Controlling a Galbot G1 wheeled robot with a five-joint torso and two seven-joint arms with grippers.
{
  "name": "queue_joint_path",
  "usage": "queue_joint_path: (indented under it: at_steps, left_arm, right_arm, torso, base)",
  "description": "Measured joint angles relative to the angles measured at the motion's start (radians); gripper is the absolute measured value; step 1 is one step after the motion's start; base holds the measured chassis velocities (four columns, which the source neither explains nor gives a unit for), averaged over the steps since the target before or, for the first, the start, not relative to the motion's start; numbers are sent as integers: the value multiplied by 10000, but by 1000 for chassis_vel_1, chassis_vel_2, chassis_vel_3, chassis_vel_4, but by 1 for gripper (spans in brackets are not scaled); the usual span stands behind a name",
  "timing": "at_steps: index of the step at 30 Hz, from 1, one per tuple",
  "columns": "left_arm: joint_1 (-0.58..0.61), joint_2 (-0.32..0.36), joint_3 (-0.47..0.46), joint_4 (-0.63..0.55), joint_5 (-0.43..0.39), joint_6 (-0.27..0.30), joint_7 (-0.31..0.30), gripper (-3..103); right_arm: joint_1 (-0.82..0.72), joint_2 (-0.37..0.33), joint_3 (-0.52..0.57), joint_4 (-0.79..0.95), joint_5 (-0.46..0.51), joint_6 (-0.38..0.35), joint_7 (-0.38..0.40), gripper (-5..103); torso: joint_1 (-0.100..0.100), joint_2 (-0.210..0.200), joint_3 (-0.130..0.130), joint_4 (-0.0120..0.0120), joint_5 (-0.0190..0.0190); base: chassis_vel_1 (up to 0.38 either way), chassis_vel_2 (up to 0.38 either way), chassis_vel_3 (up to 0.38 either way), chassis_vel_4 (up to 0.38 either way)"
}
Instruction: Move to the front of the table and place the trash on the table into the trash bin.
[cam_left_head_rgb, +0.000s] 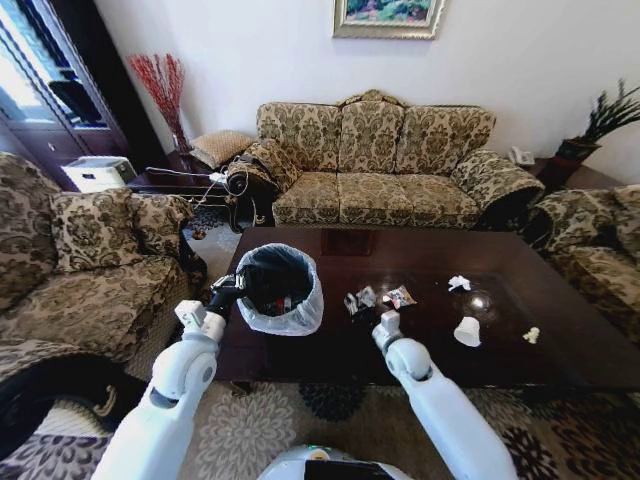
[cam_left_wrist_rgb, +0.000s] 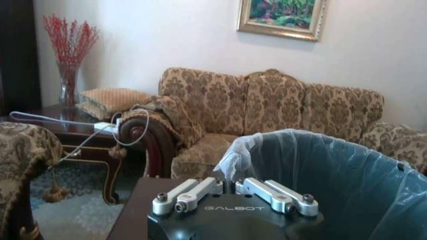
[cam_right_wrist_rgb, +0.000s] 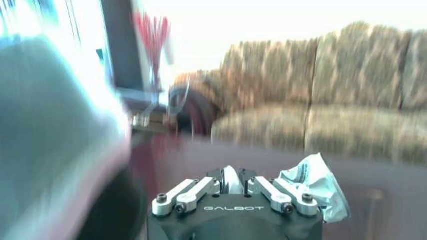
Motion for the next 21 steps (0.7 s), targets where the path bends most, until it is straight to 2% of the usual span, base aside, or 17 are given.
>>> queue_joint_path:
  at_steps: [3, 4, 6, 11, 15, 21]
  left_arm:
    - [34, 84, 25, 0, 19, 0, 28, 3]
    - [34, 84, 25, 0, 19, 0, 28, 3]
    - [60, 194, 78, -13, 20, 22, 29, 3]
    - [-1, 161, 188, -13, 23, 119, 25, 3]
    - [-93, 229, 327, -12, -43, 299, -77, 3]
    - [-189, 583, 385, 27, -469, 527, -157, 3]
  right_arm:
    - [1053, -514, -16, 1376, 983, -331, 560, 12]
    - [1053, -514, -16, 1376, 983, -331, 560, 12]
    - [2112, -948, -255, 2135, 1752, -683, 755, 12]
    - [3601, -1423, -957, 2750, 2715, -1110, 798, 12]
    - [4908, -1482, -2652, 3108, 3637, -1440, 1005, 12]
    - [5299, -1468, -4196, 3475, 4093, -1599, 1151, 12]
  torso:
    - [0, 0, -1, -1, -2]
    - [0, 0, -1, -1, -2]
    - [0, 0, 0, 2, 2]
    - [0, 0, 0, 2, -2]
    - [0, 0, 0, 1, -2]
    - [-1, 0, 0, 2, -2]
  base:
    - [0, 0, 0, 0]
    - [0, 0, 0, 0]
    - [0, 0, 0, 0]
    - [0, 0, 0, 0]
    - [0, 0, 0, 0]
    - [0, 0, 0, 0]
